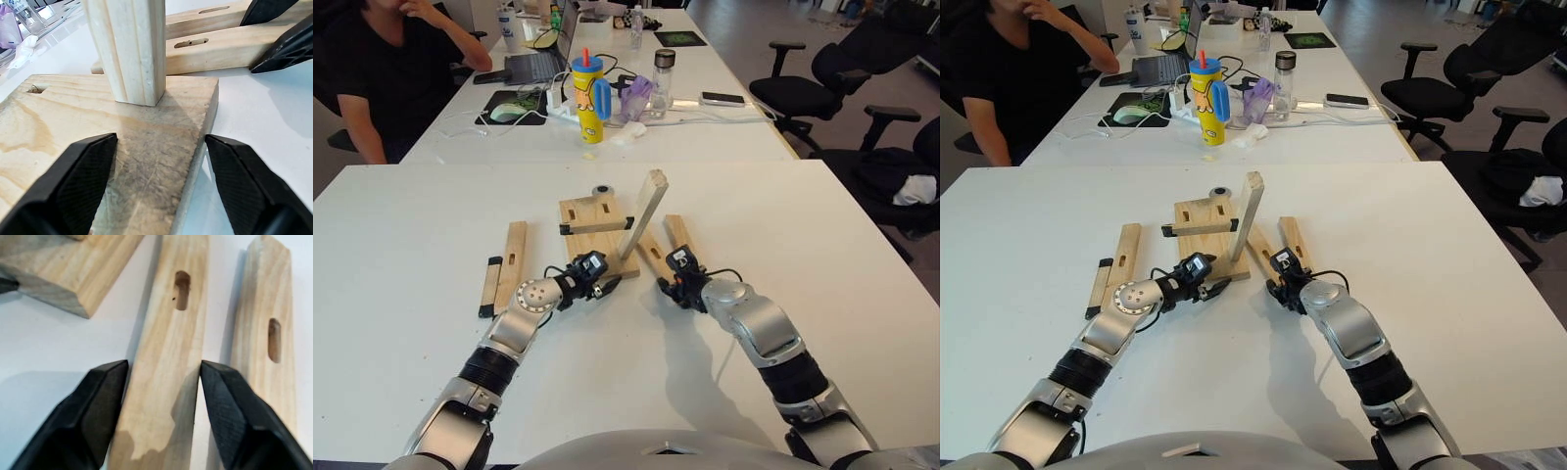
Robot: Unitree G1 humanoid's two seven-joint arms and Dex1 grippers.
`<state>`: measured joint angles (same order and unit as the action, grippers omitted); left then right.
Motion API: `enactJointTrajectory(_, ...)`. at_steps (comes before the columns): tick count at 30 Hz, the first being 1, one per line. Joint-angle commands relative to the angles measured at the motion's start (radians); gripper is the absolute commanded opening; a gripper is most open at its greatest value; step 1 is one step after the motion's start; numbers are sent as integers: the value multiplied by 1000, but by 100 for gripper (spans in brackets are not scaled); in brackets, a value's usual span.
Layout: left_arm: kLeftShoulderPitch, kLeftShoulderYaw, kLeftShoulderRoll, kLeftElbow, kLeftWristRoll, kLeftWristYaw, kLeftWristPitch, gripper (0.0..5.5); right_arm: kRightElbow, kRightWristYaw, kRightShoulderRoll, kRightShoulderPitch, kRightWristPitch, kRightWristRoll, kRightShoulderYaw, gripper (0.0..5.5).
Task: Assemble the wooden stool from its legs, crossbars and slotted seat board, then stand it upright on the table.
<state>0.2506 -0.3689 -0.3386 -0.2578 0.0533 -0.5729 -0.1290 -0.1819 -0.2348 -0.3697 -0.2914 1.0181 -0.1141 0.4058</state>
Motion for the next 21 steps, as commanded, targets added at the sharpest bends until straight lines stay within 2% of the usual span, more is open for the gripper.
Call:
enactJointTrajectory(1, -133, -62, -7, -94, 36, -37, -148, 334, 85, -5, 28, 17, 42, 2, -32, 266)
enactJointTrajectory(6, -130, -73, 1, -97, 38, -42, -147, 334, 145, 7, 92, 34, 20, -13, -95, 266)
enactJointTrajectory(10, -119, -78, 20, -92, 35, -42, -151, 334, 160, 26, 138, 41, -31, -31, -189, 205)
enactJointTrajectory(12, -109, -68, 27, -102, 37, -28, -137, 334, 153, 54, 157, 26, -99, -21, -239, 205)
enactJointTrajectory(21, -94, 2, -3, -39, 52, 44, 111, 334, 72, 82, 226, 3, -313, -51, -370, 205)
